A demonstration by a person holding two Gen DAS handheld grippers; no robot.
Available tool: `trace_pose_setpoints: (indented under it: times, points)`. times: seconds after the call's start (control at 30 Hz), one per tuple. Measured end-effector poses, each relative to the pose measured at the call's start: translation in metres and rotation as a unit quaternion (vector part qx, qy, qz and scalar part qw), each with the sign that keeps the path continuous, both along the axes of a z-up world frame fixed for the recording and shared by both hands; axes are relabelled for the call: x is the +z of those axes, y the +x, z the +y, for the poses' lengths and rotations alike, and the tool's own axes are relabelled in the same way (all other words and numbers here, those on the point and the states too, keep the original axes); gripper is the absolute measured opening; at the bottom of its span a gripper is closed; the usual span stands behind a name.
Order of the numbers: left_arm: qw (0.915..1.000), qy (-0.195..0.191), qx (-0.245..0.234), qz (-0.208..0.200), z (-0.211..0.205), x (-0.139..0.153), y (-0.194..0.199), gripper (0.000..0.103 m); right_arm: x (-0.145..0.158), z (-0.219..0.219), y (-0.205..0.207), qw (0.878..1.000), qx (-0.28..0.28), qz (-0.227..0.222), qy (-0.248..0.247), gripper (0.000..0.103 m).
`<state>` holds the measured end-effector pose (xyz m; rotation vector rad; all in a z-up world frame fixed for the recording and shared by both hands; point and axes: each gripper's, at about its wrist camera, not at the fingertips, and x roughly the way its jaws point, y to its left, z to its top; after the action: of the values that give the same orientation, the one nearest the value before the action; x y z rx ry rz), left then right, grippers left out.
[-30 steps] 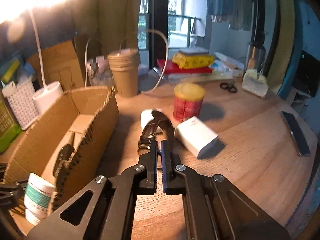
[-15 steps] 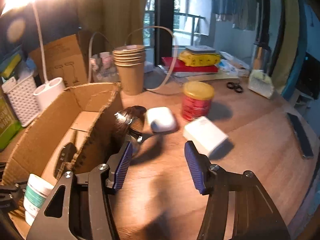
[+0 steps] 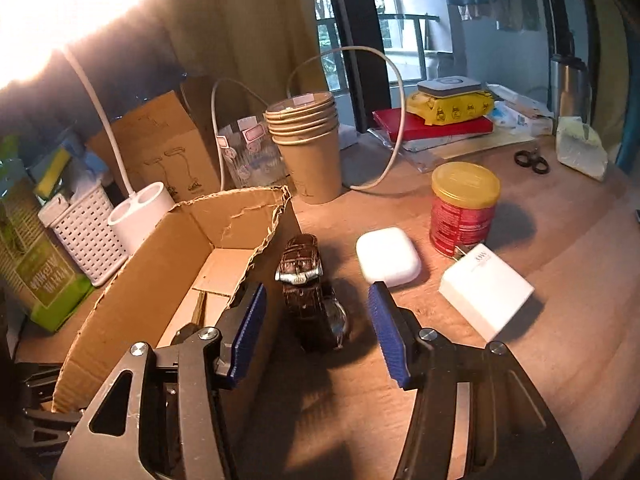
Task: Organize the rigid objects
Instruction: 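Grasp the brown leather watch strap with the right gripper, then lift the watch into the cardboard box and open the right gripper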
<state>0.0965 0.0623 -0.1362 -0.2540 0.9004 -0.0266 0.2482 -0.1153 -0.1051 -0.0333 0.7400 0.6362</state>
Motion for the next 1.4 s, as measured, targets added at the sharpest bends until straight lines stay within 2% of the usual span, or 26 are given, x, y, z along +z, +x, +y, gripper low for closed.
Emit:
trace_pose_setpoints:
  times: [0.1,0.17,0.2,0.23,0.33,0.77,1.1,1.4]
  points:
    - [1.0,0.001,0.0,0.0,0.0,0.0,0.0,0.029,-0.004,0.005,0.006,1.0,0.009,0.011,-0.003,0.05]
    - [1.0,0.001,0.0,0.0,0.0,0.0,0.0,0.029,-0.007,0.005,0.008,1.0,0.012,0.015,0.0,0.041]
    - [1.0,0.001,0.0,0.0,0.0,0.0,0.0,0.029,-0.008,0.005,0.009,1.0,0.015,0.019,0.005,0.031]
    - [1.0,0.0,0.0,0.0,0.0,0.0,0.0,0.029,-0.009,0.005,0.009,1.0,0.016,0.02,0.005,0.026]
    - [1.0,0.0,0.0,0.0,0.0,-0.001,0.0,0.029,-0.005,0.005,0.004,1.0,0.01,0.004,-0.007,0.022]
    - [1.0,0.0,0.0,0.0,-0.001,0.0,0.0,0.029,0.032,-0.017,-0.027,0.998,-0.02,-0.054,0.007,0.021]
    - [1.0,0.0,0.0,0.0,0.0,0.0,0.0,0.029,0.067,-0.018,-0.058,0.995,-0.012,-0.1,0.018,0.021]
    - [1.0,0.0,0.001,-0.001,0.0,-0.001,0.0,0.029,0.077,-0.01,-0.076,0.993,0.011,-0.114,0.026,0.021]
